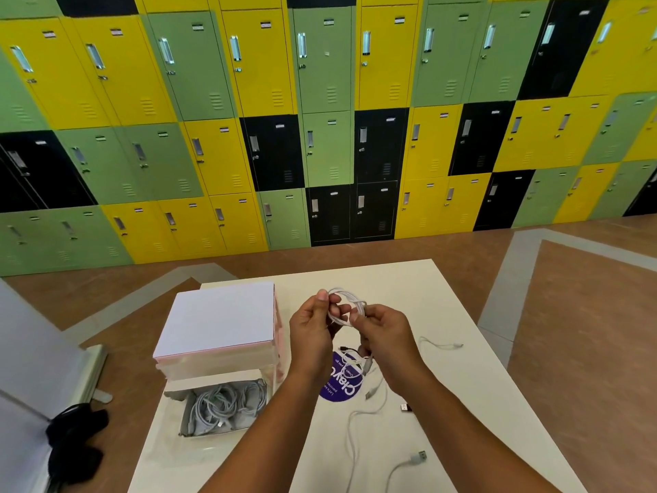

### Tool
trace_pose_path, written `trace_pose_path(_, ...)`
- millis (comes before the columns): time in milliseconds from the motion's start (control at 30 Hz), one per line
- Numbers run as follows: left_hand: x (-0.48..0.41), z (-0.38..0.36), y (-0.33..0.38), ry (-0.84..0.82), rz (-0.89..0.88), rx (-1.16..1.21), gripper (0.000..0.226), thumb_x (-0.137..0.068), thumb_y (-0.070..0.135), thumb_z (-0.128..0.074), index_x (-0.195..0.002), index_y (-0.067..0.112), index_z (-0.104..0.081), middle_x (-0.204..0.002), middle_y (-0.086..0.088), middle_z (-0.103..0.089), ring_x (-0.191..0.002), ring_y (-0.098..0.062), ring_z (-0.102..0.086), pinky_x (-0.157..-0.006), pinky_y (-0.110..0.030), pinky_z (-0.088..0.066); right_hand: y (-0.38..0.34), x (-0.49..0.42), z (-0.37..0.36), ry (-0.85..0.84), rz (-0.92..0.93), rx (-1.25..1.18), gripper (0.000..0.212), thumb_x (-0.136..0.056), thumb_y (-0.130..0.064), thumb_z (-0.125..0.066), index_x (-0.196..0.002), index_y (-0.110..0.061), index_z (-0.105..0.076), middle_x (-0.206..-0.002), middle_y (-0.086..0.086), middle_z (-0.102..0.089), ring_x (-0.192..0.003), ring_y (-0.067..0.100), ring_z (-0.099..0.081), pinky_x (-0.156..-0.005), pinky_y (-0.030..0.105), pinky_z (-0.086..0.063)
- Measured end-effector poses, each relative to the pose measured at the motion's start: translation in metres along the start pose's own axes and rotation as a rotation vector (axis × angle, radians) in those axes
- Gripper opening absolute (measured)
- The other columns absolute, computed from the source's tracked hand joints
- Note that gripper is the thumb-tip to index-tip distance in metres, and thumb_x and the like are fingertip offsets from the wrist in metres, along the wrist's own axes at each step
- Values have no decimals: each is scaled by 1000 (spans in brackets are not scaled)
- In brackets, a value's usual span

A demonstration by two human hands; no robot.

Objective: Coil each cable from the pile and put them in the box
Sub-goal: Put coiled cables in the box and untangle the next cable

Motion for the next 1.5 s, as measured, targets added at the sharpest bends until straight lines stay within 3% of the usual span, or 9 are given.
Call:
trace_pose_path(267,4,3,4,34,29,-14,35,-106,27,-45,-94,3,-67,-66,-3,-63,-76,-17,-70,-72,-29,-56,-10,0,6,-60,158,304,23,-96,-24,-65,-74,-20,-69,-44,-13,-48,-39,3,-41,-43,18,-35)
trace_pose_path(467,6,10,3,-67,81,-70,26,-104,21,-48,-112,12,-72,-94,-18,-76,-87,-29,-74,-75,-34,-60,-8,-9,14,-2,153,381,21,-100,-24,-57,-92,-15,-74,-52,-14,-58,-45,1,-47,-52,26,-38)
trace_pose_path(567,5,14,6,-133,111,-140,28,-105,13,-46,-123,21,-65,-102,-13,-77,-93,-30,-75,-74,-34,-62,-8,-9,20,5,160,420,21,-100,-24,-57,-93,-15,-75,-68,-3,-69,-58,9,-55,-58,31,-45)
trace_pose_path(633,3,15,7,-170,127,-196,31,-105,8,-44,-125,19,-65,-106,-8,-77,-93,-31,-75,-74,-37,-63,-9,-8,23,-7,160,452,22,-100,-24,-57,-88,-15,-74,-62,-5,-64,-57,10,-53,-57,28,-42)
trace_pose_path(867,0,6,16,-330,93,-479,22,-101,15,-58,-122,12,-65,-99,-11,-75,-85,-21,-76,-63,-32,-61,-11,-13,31,-37,113,575,23,-96,-23,-59,-80,-11,-71,-60,2,-59,-56,13,-50,-56,30,-37)
trace_pose_path(1033,-10,2,18,-316,-70,-723,14,-98,20,-63,-96,15,-75,-79,1,-77,-73,-12,-73,-68,-21,-55,-15,-8,29,-92,123,639,25,-98,-22,-56,-79,-14,-70,-56,-5,-54,-53,11,-45,-53,28,-35)
trace_pose_path(1267,-15,0,12,-385,79,-666,24,-105,12,-47,-98,8,-71,-69,2,-59,-56,-8,-55,-61,-26,-50,-20,-7,27,-134,162,702,27,-99,-21,-52,-81,-9,-68,-61,1,-54,-56,13,-44,-53,30,-33)
trace_pose_path(1400,-14,2,11,-422,33,-692,13,-96,29,-66,-100,17,-68,-83,5,-70,-67,-8,-65,-64,-27,-55,-21,-7,28,-135,190,674,21,-98,-30,-58,-94,-16,-72,-74,-4,-64,-69,8,-57,-58,24,-41)
trace_pose_path(1500,-16,8,14,-346,-14,-682,12,-99,22,-62,-98,16,-72,-78,9,-69,-66,-6,-62,-59,-24,-53,-25,-8,29,-95,218,620,16,-93,-34,-66,-88,-20,-70,-79,-5,-67,-76,8,-61,-63,27,-46)
Point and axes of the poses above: each hand's wrist, its own x-axis away from the middle knuckle, its own z-axis out of the back of the hand, y = z × x, the point moved 2 cm from there along -x, towards the middle knuckle
